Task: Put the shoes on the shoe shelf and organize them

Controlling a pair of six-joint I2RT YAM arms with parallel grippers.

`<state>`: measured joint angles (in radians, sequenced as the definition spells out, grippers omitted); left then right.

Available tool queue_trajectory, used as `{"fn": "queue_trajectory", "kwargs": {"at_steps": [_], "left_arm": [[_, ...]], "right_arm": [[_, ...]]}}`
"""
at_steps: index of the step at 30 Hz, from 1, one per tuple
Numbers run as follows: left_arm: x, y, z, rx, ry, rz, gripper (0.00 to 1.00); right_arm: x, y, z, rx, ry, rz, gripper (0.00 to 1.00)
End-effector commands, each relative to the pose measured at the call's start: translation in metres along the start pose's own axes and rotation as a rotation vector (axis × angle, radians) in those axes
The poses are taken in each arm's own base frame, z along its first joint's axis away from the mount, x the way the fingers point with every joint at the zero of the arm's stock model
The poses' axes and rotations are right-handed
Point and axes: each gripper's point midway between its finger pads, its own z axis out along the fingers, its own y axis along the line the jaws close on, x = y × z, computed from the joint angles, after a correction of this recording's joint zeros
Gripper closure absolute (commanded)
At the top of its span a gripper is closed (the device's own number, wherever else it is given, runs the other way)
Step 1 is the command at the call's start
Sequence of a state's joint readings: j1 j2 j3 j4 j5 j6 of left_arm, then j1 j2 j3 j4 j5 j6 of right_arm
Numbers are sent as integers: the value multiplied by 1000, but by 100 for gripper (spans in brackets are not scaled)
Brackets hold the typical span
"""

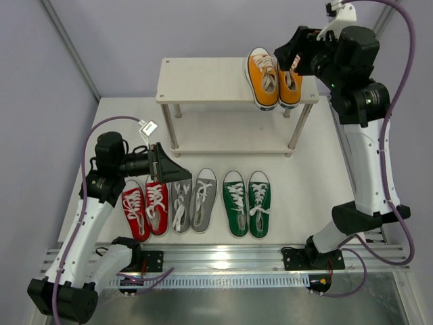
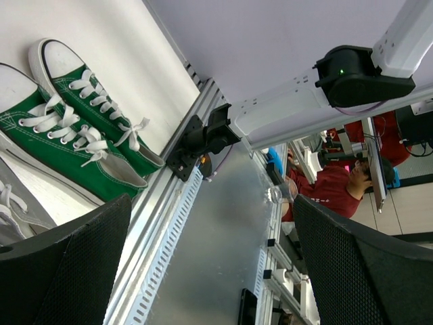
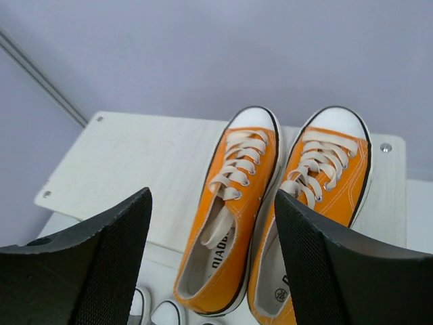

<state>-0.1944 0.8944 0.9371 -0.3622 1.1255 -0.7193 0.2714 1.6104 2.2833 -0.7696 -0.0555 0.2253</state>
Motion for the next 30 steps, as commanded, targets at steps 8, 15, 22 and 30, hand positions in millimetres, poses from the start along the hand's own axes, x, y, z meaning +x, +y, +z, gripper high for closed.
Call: {"fn": "queue_trajectory", "kwargs": {"at_steps": [8,15,22,30], "left_arm": [[-27,-26,-5,-13,-58,125,0],[-14,80,-20,-506,-56,-6,0],[58,146,-45,-885,59,-177,0],[112,172,-19,-995,74,-219,0]], "right_arm": [[35,76,-97,-232,39,-47,24],[167,90,-145,-216,326,-43,24],[224,90,-148,-145,439,-40,21],[239,96,-134,-127,476,-58,19]]}}
